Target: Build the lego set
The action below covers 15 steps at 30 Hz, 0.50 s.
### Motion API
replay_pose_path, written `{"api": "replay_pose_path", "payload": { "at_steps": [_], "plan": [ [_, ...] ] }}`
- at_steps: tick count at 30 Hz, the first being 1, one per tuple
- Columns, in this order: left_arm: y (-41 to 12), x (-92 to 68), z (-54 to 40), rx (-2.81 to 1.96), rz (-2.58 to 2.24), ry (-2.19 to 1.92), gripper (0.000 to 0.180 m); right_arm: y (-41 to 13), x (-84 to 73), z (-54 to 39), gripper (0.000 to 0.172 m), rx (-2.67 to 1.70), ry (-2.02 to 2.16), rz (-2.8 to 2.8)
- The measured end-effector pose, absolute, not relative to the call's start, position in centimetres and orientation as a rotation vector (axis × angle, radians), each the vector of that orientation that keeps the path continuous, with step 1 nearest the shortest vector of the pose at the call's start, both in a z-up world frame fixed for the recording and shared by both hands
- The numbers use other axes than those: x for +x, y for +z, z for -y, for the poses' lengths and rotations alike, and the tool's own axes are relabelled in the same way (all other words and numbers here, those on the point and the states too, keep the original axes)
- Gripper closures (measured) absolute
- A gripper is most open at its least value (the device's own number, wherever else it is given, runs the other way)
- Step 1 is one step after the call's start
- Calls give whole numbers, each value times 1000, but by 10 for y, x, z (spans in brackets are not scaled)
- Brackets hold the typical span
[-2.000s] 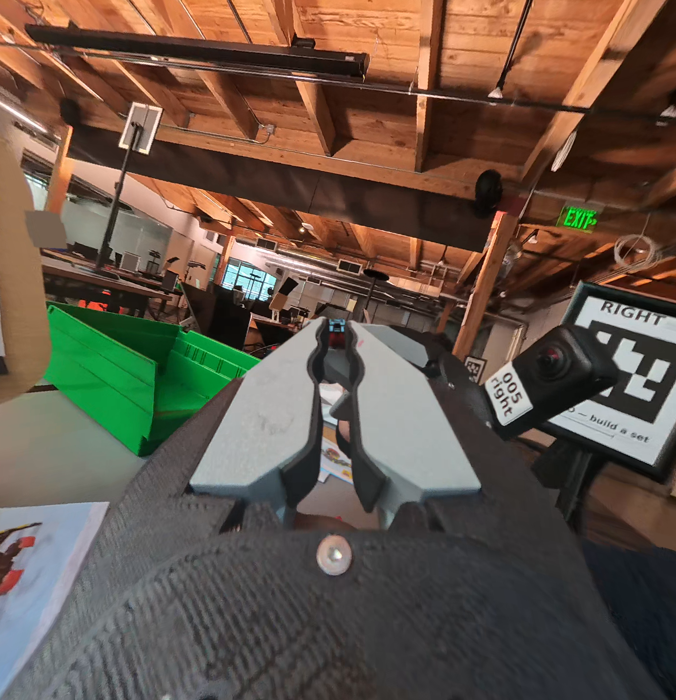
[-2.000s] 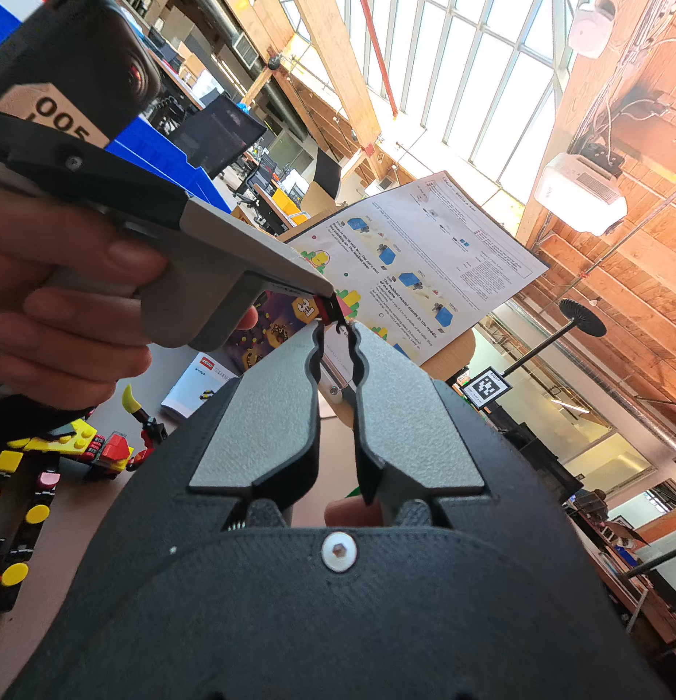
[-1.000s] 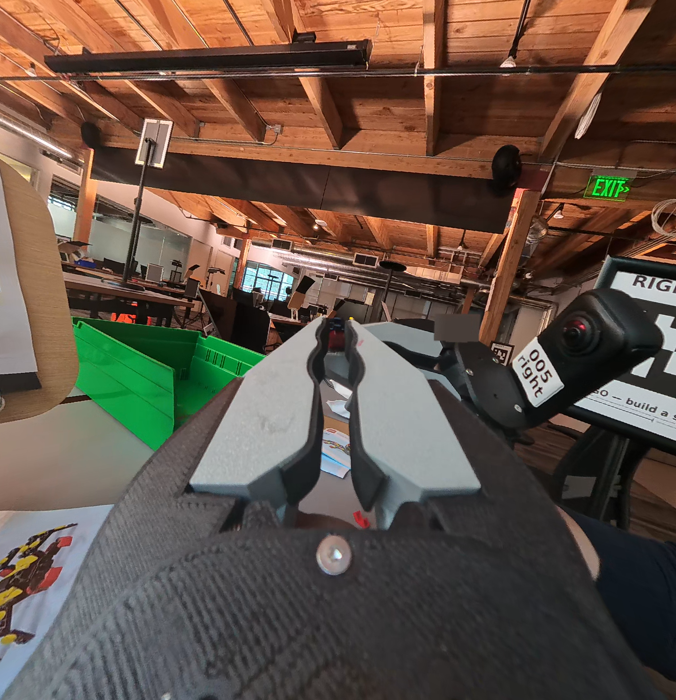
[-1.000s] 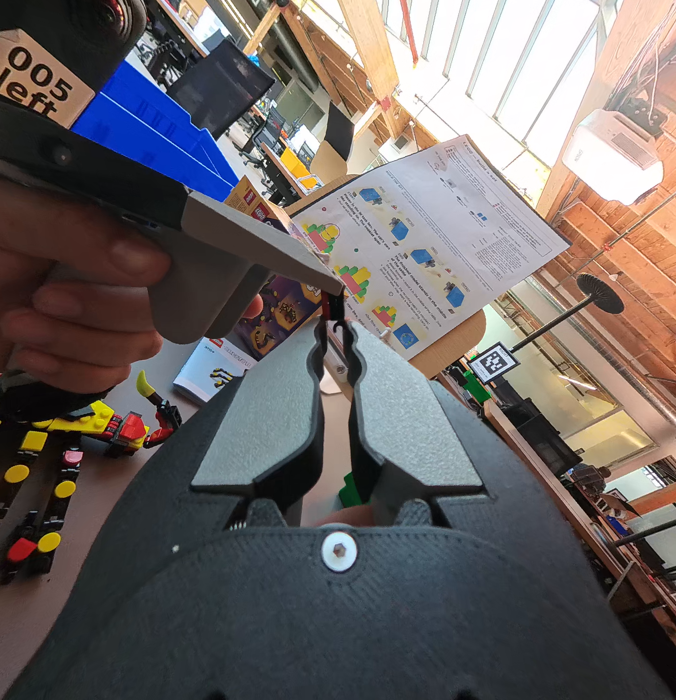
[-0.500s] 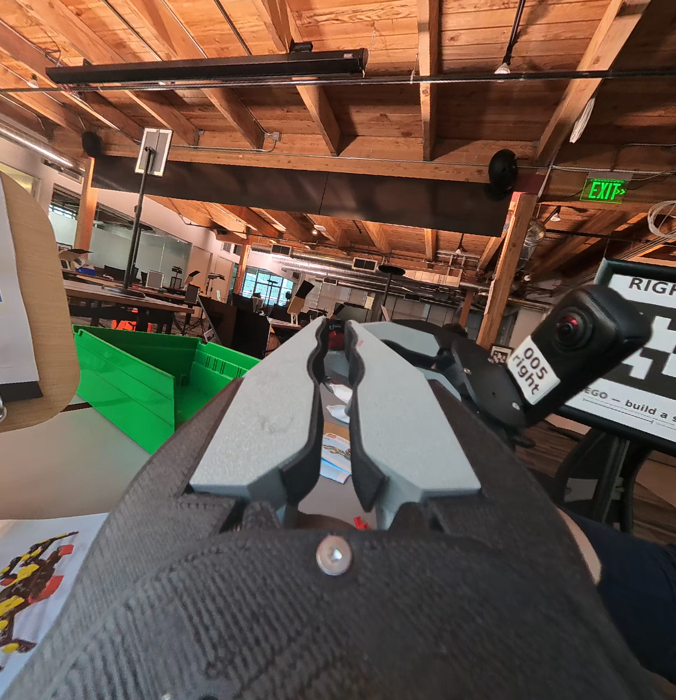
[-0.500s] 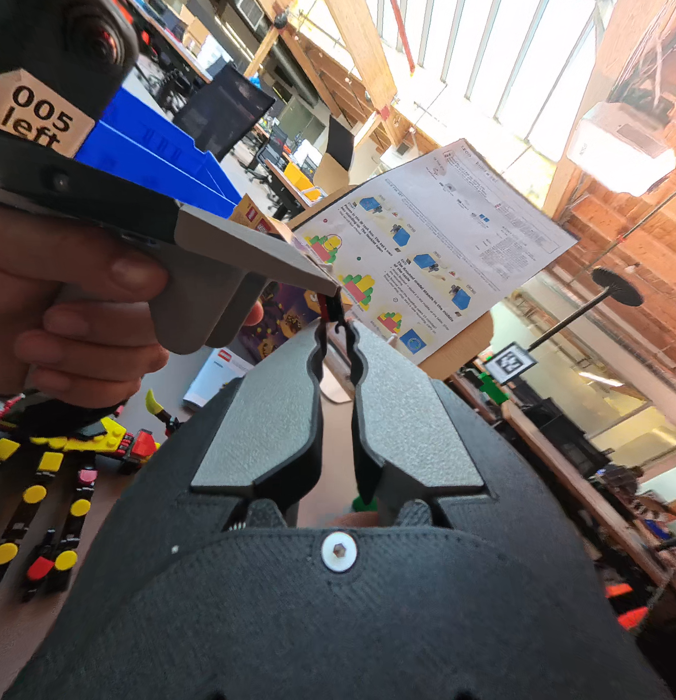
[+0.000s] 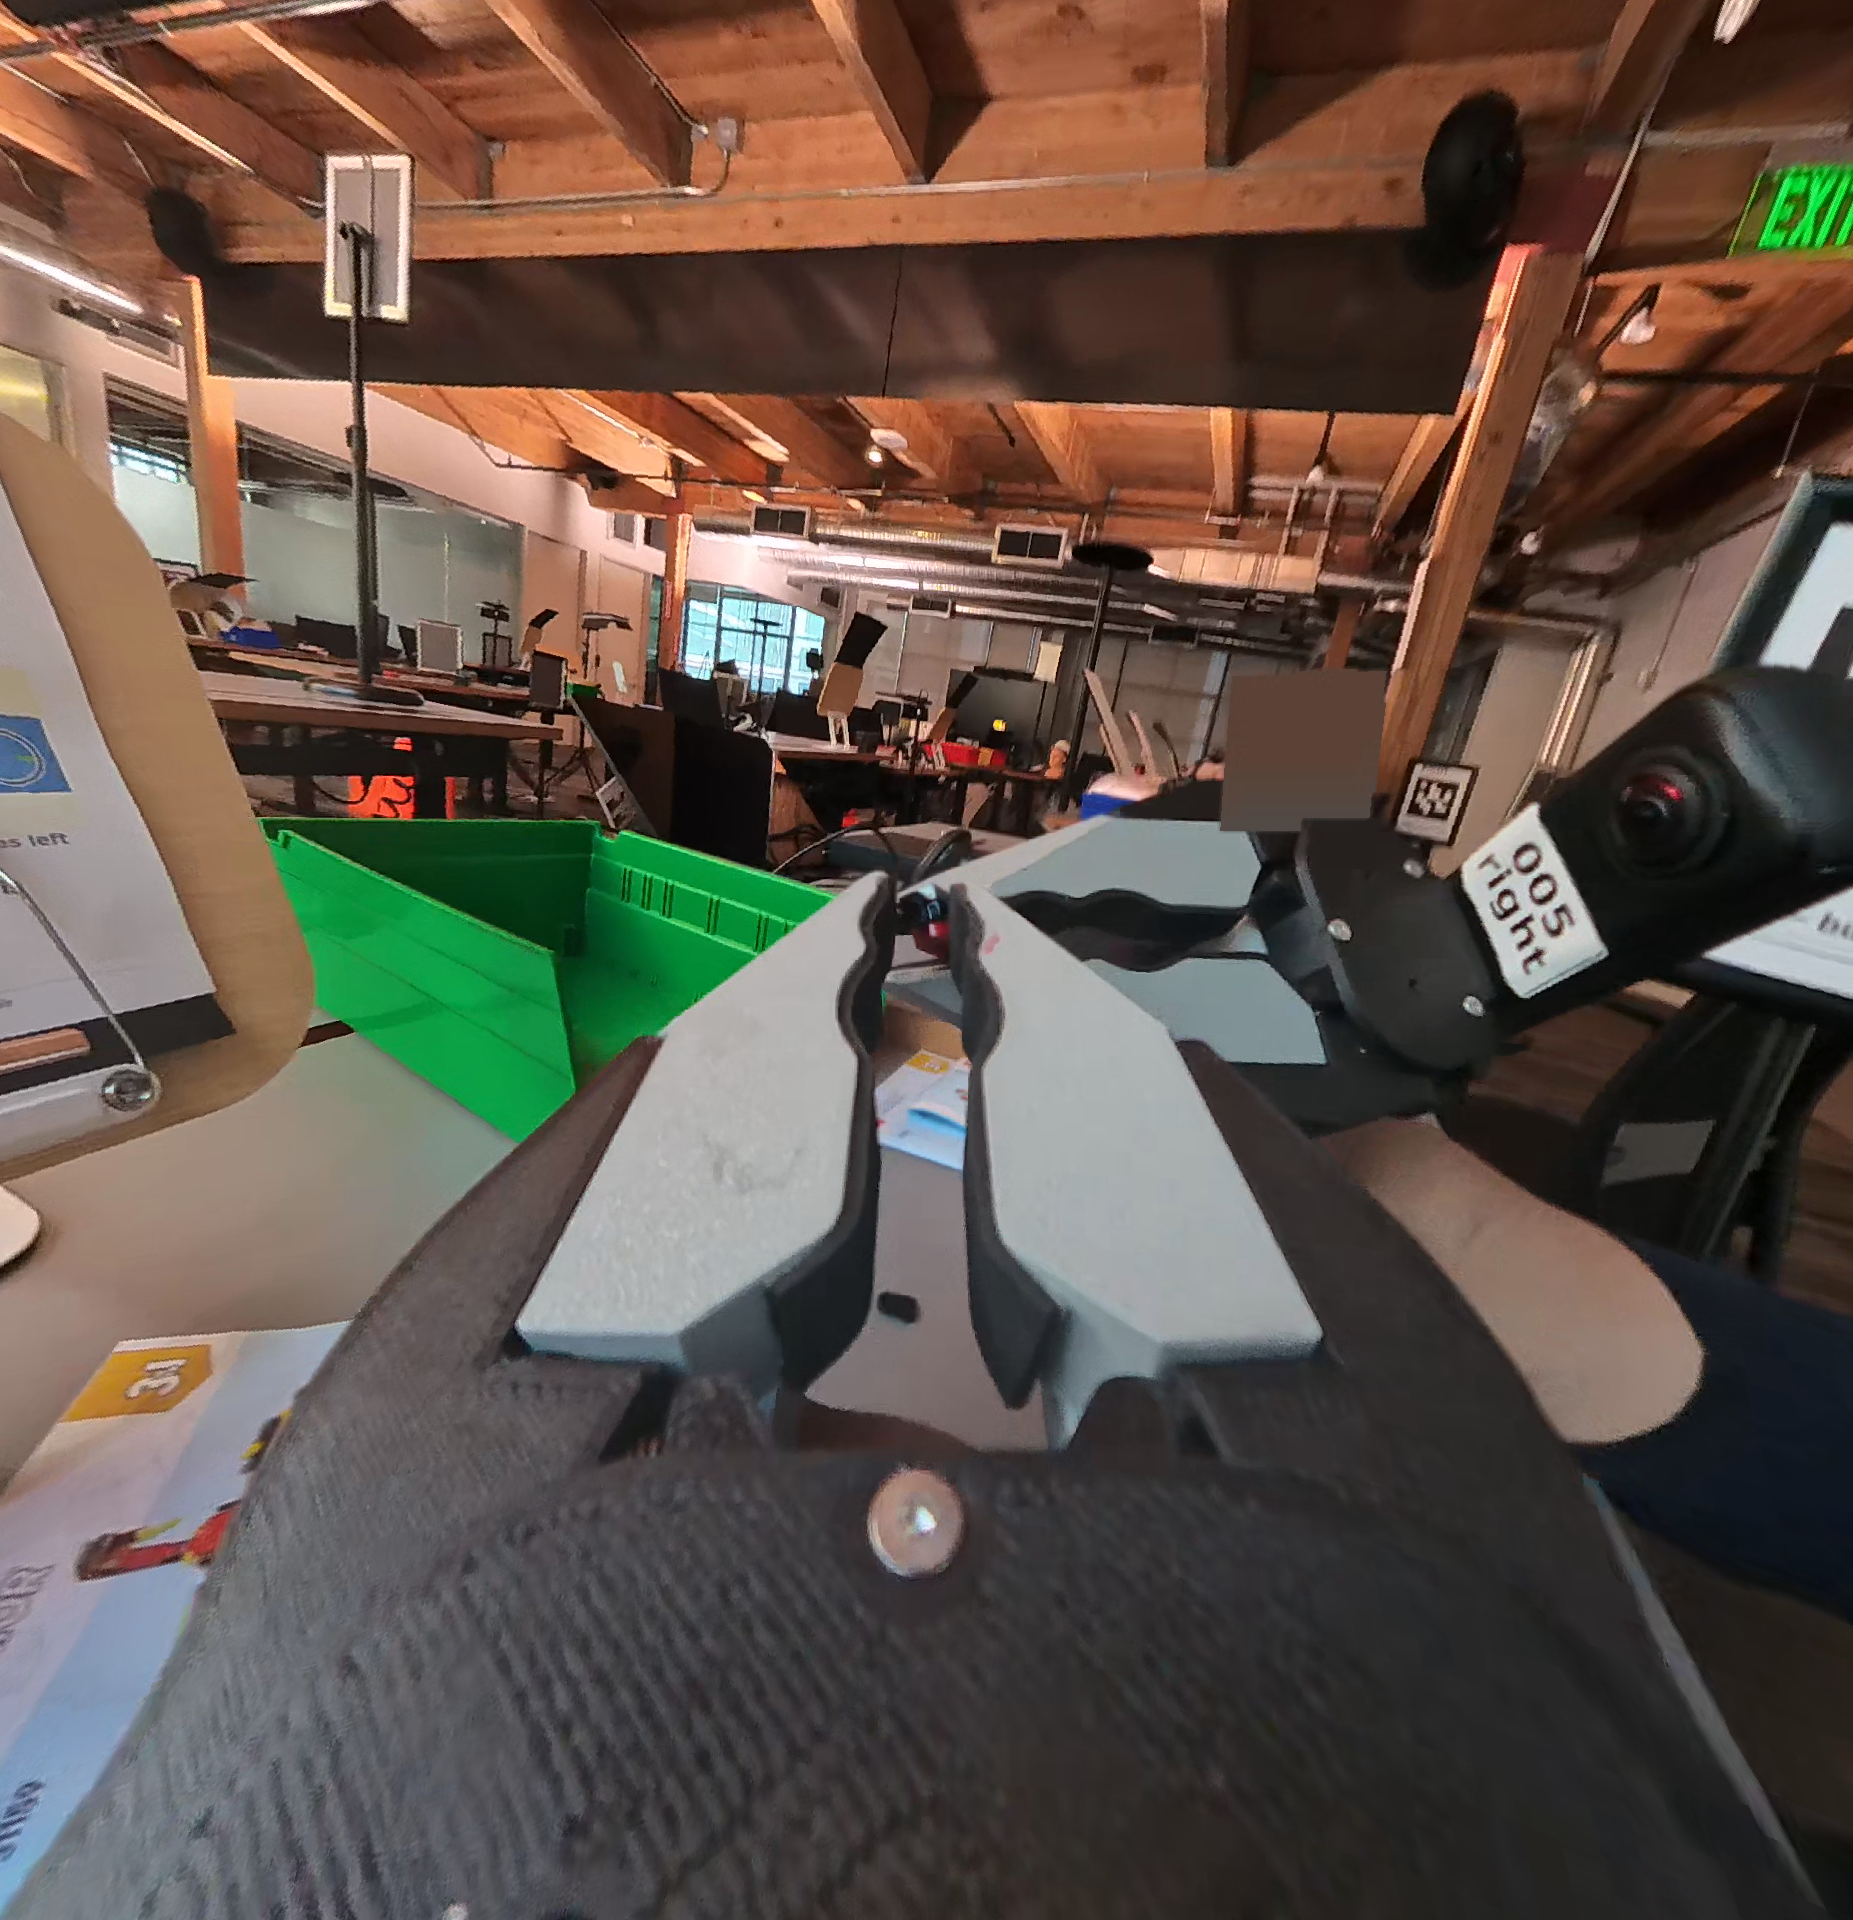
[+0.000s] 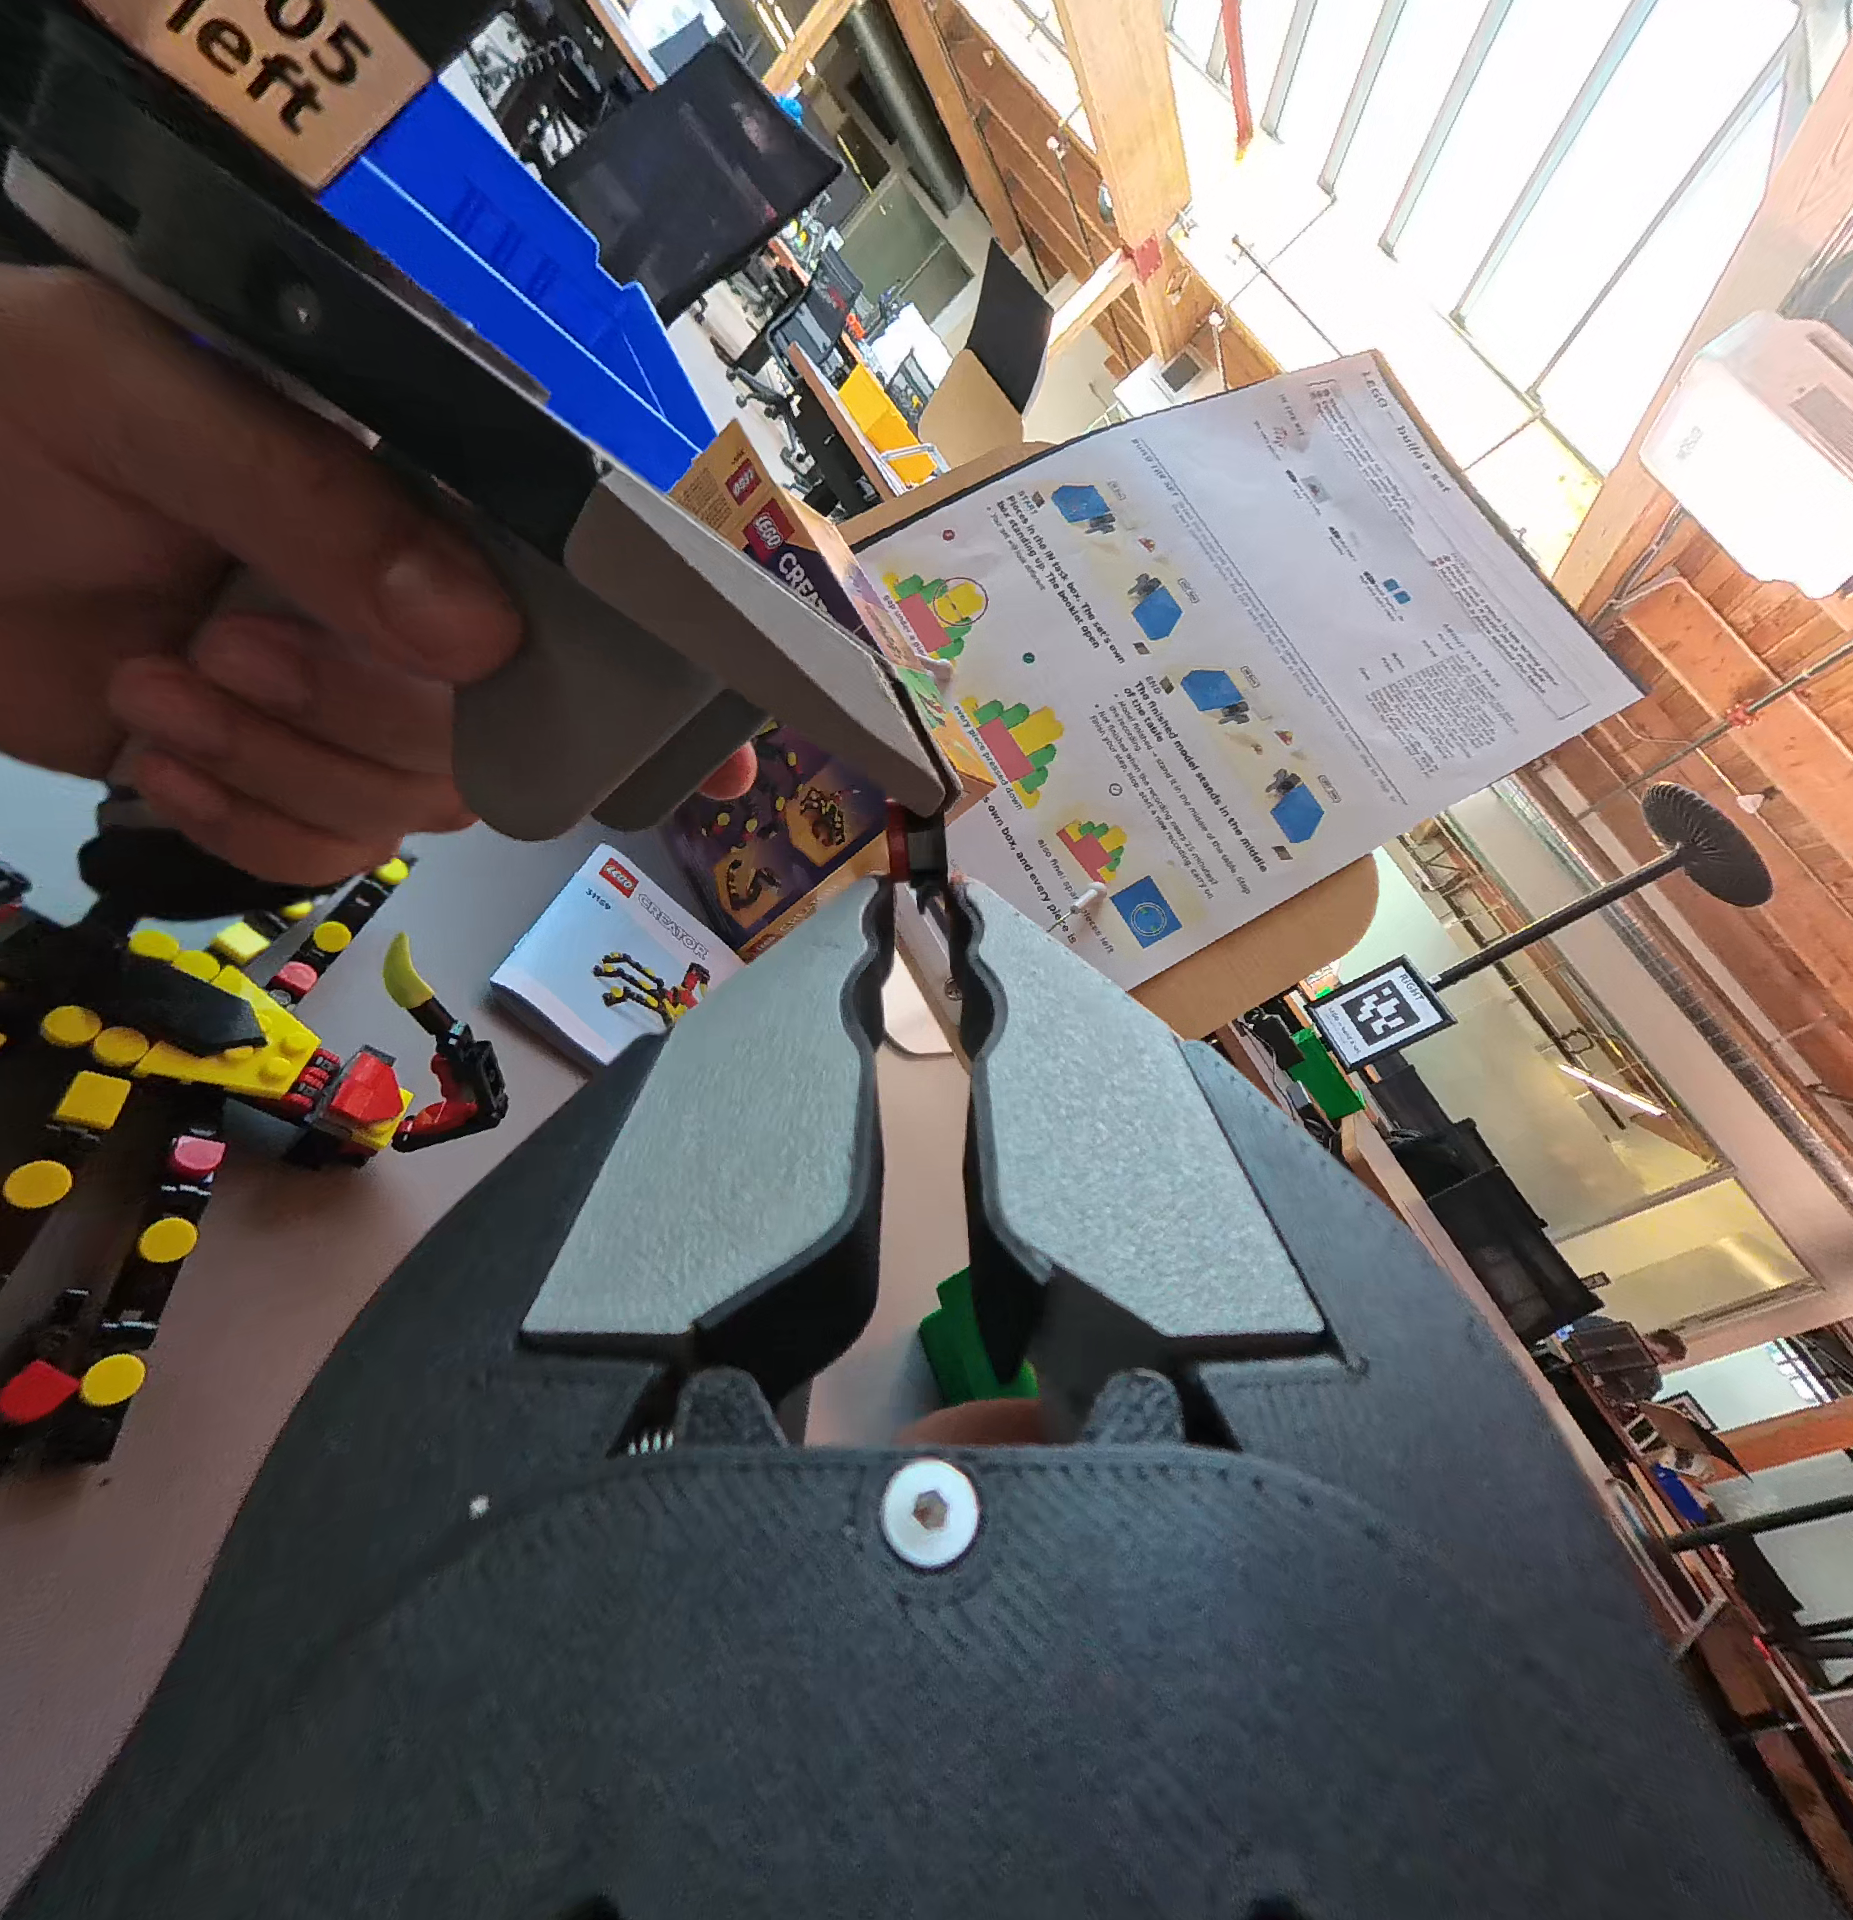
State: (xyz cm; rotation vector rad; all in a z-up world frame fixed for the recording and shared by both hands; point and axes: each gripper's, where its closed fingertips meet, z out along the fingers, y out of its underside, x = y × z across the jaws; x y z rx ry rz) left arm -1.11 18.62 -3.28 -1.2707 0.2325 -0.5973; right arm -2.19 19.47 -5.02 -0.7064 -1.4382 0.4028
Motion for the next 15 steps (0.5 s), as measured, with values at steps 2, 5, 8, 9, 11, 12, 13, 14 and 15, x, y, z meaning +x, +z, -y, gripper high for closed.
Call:
{"api": "replay_pose_path", "payload": {
  "at_steps": [2,5,8,9,11,12,13,14,15],
  "plan": [
    [-34,-11,-186,-1286,-262,-569,173,-52,-22,-195,165,-700,393,1449],
    [-35,-11,-185,-1309,-301,-529,172,-55,-22,-195,165,-692,373,1468],
    [-41,-12,-187,-1362,-358,-433,165,-62,-22,-200,165,-692,320,1495],
    [-44,-12,-188,-1385,-385,-403,165,-65,-22,-203,165,-699,304,1506],
    [-53,-12,-189,-1440,-449,-329,163,-71,-22,-209,165,-714,275,1528],
    [-58,-11,-191,-1467,-482,-284,162,-74,-23,-211,165,-722,266,1545],
    [-64,-12,-193,-1492,-514,-219,161,-78,-23,-212,165,-728,255,1559],
    [-71,-13,-195,-1516,-548,-136,161,-81,-23,-214,165,-732,247,1570],
    [-77,-16,-198,-1537,-580,-36,161,-83,-23,-214,165,-735,245,1580]
  ]
}}
